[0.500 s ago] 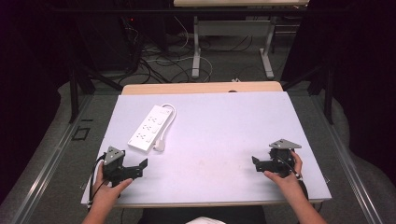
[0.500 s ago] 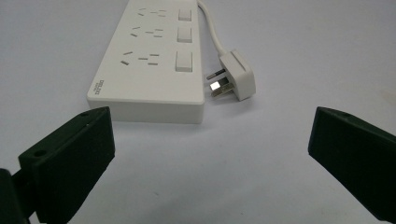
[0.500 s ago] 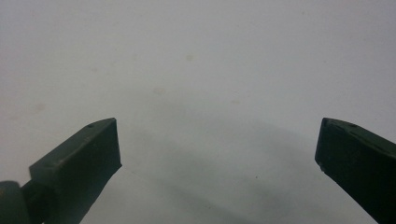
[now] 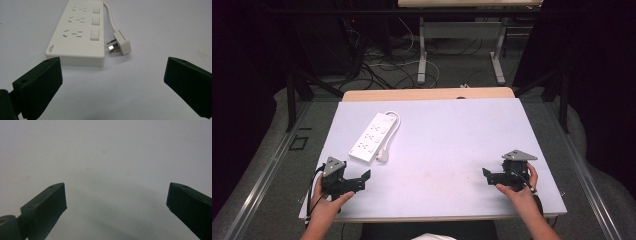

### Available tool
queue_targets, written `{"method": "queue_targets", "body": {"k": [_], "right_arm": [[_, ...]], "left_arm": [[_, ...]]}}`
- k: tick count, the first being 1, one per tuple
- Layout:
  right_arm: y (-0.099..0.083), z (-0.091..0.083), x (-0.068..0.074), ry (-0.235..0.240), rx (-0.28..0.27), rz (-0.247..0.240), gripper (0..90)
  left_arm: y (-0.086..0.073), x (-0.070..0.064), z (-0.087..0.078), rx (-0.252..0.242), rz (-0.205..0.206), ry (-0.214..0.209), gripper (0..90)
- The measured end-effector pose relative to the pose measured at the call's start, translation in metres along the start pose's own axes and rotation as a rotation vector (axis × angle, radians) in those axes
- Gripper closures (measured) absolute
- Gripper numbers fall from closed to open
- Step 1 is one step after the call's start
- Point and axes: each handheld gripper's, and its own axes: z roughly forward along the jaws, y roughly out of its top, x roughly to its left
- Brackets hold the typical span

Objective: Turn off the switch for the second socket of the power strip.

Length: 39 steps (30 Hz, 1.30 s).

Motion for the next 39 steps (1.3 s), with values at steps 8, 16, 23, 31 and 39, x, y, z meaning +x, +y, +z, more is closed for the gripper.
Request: {"method": "queue_targets", "body": {"k": [8, 16, 23, 31, 39], "right_arm": [[0.000, -0.001, 0.001, 0.002, -0.001, 0.003, 4.1], [-0.001, -0.001, 0.001, 0.012, 0.005, 0.007, 4.9], [-0.001, -0.001, 0.001, 0.013, 0.004, 0.004, 5.7], [-0.001, -0.001, 0.002, 0.013, 0.005, 0.000, 6.1], [-0.001, -0.001, 0.002, 0.015, 0.005, 0.002, 6.5]], "left_arm": [[0.009, -0.008, 0.004, 0.032, 0.031, -0.007, 9.0], [0.023, -0.013, 0.008, 0.063, 0.041, -0.047, 17.3], [0.030, -0.013, 0.012, 0.114, 0.065, -0.043, 20.7], [0.045, -0.010, 0.012, 0.112, 0.067, -0.046, 21.0], [0.057, -0.005, 0.014, 0.138, 0.042, -0.045, 22.5]]}}
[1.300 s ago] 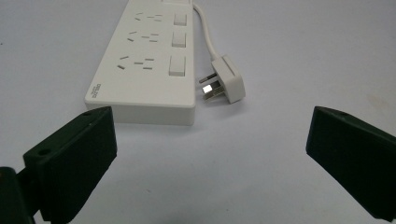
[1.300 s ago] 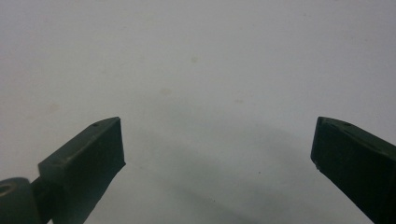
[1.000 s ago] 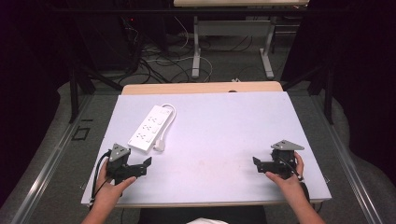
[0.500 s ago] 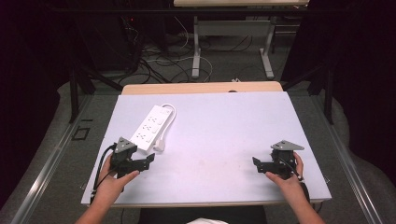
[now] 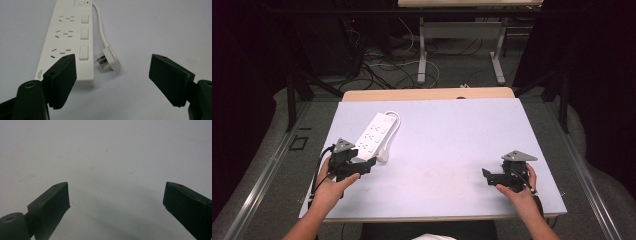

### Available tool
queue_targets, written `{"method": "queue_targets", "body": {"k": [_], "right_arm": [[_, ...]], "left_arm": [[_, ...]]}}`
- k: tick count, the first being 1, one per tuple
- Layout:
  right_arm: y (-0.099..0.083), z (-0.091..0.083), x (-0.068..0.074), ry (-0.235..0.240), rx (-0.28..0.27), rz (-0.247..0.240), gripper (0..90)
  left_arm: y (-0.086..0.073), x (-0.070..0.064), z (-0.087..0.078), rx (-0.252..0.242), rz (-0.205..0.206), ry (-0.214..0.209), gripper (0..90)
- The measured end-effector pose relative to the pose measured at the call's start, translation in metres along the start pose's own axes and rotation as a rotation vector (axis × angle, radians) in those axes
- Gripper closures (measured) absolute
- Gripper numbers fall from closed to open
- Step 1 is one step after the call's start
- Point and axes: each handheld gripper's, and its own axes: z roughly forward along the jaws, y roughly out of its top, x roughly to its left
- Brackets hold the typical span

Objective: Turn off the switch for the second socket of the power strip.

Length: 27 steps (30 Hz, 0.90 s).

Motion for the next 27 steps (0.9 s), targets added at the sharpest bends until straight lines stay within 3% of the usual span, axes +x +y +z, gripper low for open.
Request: {"method": "queue_targets", "body": {"k": [3, 5, 12, 15, 27], "right_arm": [[0.000, 0.000, 0.000, 0.001, 0.000, 0.001, 6.7], [0.000, 0.000, 0.000, -0.002, 0.002, -0.002, 6.7], [0.000, 0.000, 0.000, 0.004, 0.001, 0.006, 6.9], [0.000, 0.000, 0.000, 0.003, -0.001, 0.002, 7.1], [0.000, 0.000, 0.000, 0.008, 0.003, 0.012, 7.6]], "left_arm": [[0.005, 0.001, 0.001, 0.002, -0.001, 0.004, 23.9], [0.008, 0.001, 0.002, -0.006, -0.023, 0.007, 24.8], [0.023, 0.004, 0.003, 0.021, -0.041, -0.004, 27.9], [0.029, 0.003, 0.003, 0.007, -0.056, -0.008, 28.6], [0.052, 0.007, 0.004, 0.014, -0.076, -0.021, 31.7]]}}
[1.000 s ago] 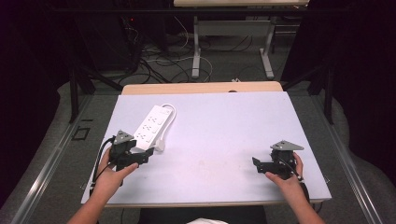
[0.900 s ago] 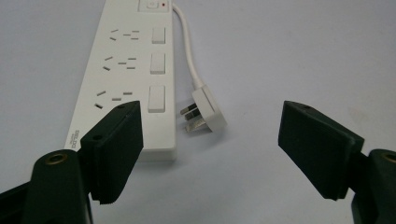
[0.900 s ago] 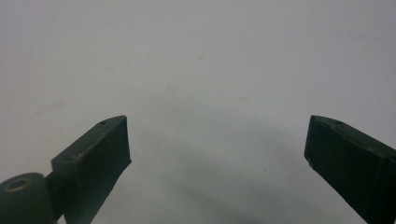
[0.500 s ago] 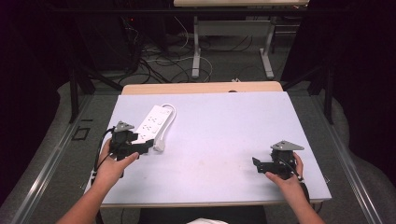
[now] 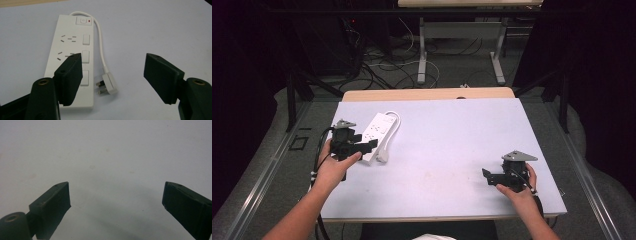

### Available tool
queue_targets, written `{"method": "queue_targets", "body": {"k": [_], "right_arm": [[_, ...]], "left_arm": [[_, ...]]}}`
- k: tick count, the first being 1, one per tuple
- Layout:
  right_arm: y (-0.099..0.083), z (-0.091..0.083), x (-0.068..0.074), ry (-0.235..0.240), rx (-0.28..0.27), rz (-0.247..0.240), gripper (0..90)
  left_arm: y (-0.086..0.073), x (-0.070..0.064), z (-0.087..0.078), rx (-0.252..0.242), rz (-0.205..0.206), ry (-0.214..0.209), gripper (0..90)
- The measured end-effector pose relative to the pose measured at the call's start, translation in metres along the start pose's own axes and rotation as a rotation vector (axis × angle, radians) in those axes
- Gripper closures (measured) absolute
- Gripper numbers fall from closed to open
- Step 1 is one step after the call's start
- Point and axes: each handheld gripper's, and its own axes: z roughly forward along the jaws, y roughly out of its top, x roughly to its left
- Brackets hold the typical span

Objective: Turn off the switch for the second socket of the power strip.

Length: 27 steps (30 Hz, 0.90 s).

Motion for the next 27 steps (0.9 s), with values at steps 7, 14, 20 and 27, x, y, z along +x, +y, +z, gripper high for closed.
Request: {"method": "queue_targets", "body": {"k": [7, 14, 20, 27], "right_arm": [[0.000, 0.000, -0.001, 0.000, 0.000, -0.005, 8.0], [-0.001, 0.000, -0.001, 0.002, 0.005, 0.001, 8.7], [-0.001, 0.001, -0.002, 0.001, 0.005, 0.001, 9.1], [-0.001, 0.001, -0.001, 0.004, 0.006, 0.009, 9.3]], "left_arm": [[0.011, 0.002, 0.004, -0.007, -0.009, 0.002, 32.2], [0.022, 0.004, 0.011, 0.008, -0.006, 0.022, 32.8], [0.028, 0.007, 0.017, 0.007, -0.026, 0.033, 34.8], [0.032, 0.011, 0.024, 0.021, -0.035, 0.048, 36.0]]}}
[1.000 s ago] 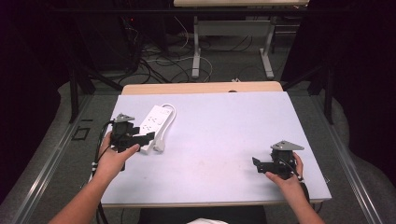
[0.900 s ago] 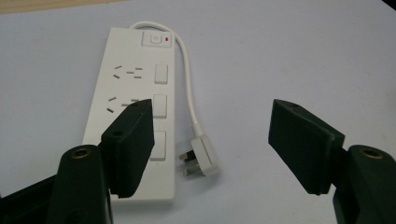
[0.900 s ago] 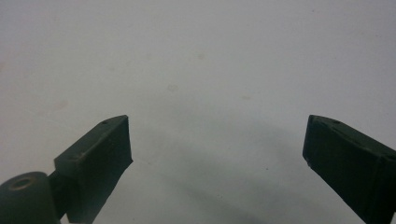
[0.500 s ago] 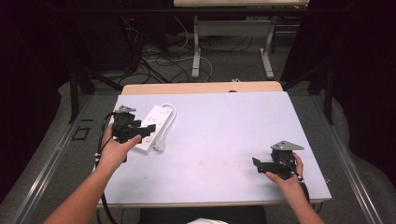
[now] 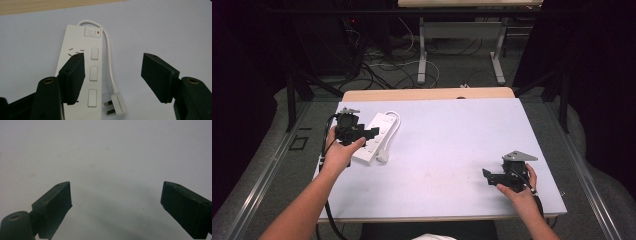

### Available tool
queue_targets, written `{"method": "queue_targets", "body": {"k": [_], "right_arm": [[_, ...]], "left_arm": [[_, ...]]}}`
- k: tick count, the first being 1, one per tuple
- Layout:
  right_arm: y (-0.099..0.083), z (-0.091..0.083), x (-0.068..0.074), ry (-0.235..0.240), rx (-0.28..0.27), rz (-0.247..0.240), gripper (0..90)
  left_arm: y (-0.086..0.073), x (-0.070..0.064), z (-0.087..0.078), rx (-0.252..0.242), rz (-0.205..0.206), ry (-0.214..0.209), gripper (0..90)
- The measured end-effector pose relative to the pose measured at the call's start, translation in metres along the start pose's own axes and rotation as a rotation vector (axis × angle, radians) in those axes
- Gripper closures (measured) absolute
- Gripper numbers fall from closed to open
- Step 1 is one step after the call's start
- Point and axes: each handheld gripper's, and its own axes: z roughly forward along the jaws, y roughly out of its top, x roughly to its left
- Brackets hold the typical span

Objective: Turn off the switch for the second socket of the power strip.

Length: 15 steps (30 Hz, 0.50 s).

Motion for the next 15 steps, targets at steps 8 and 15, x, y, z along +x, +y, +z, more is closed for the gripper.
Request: {"method": "queue_targets", "body": {"k": [8, 15], "right_arm": [[0.000, 0.001, 0.000, 0.006, 0.004, 0.006, 9.6], [-0.001, 0.001, 0.000, 0.006, 0.007, 0.005, 9.9]], "left_arm": [[0.005, 0.005, 0.010, 0.025, -0.029, 0.010, 35.7], [0.006, 0.011, 0.020, 0.058, -0.061, 0.018, 36.1]]}}
